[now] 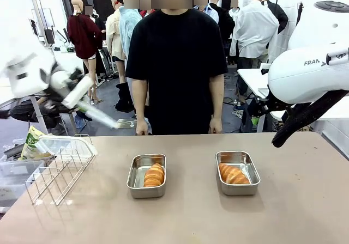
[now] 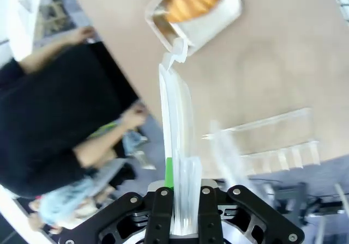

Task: Place the bread in airtight containers.
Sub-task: Pick up one Airtight Container lid and hand it to the human.

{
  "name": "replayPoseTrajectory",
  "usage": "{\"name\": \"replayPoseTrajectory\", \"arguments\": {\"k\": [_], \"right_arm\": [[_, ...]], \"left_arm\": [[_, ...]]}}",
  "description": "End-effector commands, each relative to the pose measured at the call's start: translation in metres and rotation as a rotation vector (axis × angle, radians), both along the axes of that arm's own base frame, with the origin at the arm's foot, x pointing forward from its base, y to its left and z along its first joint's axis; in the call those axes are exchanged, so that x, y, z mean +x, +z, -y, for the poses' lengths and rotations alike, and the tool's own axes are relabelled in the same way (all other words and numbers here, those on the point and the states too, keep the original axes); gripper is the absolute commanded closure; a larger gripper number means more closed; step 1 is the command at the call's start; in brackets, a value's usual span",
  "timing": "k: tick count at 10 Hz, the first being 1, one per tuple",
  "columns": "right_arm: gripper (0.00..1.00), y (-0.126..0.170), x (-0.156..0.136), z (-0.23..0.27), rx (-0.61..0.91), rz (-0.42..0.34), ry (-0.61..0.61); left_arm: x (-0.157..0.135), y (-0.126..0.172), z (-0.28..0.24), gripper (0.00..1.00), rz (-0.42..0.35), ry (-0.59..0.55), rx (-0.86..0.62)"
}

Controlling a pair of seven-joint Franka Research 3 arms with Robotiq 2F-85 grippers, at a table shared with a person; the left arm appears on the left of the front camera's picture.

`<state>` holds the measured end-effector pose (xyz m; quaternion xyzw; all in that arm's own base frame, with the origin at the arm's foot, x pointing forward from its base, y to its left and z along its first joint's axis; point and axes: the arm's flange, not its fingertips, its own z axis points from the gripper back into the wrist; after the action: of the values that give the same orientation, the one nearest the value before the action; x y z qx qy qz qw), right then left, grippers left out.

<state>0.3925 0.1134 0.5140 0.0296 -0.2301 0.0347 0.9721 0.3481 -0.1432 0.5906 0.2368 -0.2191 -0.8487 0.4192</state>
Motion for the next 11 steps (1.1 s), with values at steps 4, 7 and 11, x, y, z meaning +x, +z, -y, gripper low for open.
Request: {"name": "replayPoseTrajectory", "arguments": {"k": [4, 7, 11], "right_arm": [[0.00, -0.001, 0.000, 0.001, 0.009, -0.005, 0.001], [0.00, -0.001, 0.000, 0.001, 0.009, -0.005, 0.001], [0.00, -0.001, 0.000, 0.001, 0.009, -0.005, 0.001]], "left_arm": [[0.087, 0.020, 0.074, 1.00, 0.152, -0.126, -0.177], [0.139, -0.004, 0.107, 1.00, 0.165, -0.154, -0.228], [0.148, -0.008, 0.101, 1.00, 0.154, -0.146, -0.241]]}}
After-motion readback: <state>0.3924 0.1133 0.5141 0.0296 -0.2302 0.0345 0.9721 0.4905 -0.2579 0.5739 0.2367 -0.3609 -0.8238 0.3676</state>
